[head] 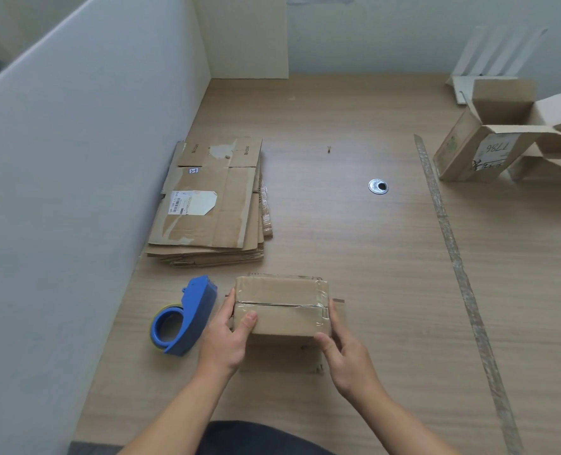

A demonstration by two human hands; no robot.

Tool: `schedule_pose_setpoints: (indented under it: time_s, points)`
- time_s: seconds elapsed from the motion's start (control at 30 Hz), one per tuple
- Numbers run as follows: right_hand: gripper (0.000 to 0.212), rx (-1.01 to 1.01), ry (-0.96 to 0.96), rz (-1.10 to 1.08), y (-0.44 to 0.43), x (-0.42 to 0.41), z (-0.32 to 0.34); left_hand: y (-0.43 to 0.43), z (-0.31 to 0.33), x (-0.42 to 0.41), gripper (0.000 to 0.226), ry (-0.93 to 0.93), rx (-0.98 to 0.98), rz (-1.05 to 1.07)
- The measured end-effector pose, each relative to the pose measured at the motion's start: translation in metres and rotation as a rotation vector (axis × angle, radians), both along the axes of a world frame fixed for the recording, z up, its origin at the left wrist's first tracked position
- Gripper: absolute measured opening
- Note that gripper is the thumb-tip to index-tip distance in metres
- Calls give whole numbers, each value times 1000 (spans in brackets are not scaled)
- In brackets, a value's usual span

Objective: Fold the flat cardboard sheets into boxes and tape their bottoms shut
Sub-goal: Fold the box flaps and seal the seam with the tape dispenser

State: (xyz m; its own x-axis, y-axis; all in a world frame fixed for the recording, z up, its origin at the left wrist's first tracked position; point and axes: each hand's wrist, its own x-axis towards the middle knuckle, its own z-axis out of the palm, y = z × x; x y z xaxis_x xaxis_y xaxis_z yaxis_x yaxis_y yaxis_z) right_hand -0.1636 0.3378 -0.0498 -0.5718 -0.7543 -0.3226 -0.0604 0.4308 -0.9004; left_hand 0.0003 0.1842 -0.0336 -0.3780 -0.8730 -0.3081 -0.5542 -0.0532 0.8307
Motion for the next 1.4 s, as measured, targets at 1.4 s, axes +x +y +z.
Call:
schedule_pose_setpoints:
  time_s: [1.4]
  points:
    - [18,-323,-328,-472,-28,-19,61,12,59,-22,38,546,-161,96]
